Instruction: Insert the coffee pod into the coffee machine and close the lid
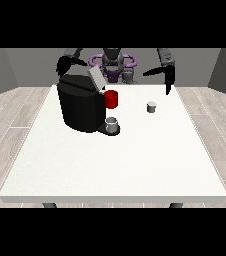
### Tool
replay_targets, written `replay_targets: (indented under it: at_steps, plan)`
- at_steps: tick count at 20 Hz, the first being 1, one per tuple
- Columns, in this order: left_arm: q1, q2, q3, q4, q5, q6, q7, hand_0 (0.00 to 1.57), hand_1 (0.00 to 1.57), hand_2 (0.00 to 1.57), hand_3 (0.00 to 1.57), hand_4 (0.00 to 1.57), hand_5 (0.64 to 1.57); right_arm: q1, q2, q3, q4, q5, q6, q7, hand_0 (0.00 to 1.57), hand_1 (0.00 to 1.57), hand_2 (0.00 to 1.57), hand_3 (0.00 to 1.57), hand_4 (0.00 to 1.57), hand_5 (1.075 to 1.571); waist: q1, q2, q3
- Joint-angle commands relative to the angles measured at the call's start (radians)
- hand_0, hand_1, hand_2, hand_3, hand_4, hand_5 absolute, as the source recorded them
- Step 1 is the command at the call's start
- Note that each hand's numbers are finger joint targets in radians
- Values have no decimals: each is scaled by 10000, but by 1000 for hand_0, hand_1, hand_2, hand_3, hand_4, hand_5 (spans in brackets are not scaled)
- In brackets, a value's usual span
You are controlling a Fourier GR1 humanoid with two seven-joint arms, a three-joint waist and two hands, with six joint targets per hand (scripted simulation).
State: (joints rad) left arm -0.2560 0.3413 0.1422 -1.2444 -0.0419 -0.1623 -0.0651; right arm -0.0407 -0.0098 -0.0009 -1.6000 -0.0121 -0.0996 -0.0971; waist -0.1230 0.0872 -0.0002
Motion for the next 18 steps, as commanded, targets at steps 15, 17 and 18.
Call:
replay_targets:
  at_steps: [15,17,18]
  plan:
    - [-1734,-155,-686,3550,-2119,632,-484,0,0,198,0,0,1571,-1165,-507,-414,730,-152,-213,1009,0,0,0,0,393,1571,-91,496,0]
    - [-1859,82,-762,3566,-2468,763,-1003,0,0,459,0,0,1571,-1250,-453,-467,1454,-28,-184,164,0,0,0,0,392,1571,154,977,1]
    - [-2064,-47,-991,3339,-2645,771,-302,105,105,502,0,0,1571,-1755,-219,-589,1888,90,-659,291,0,0,0,0,371,1571,516,812,4]
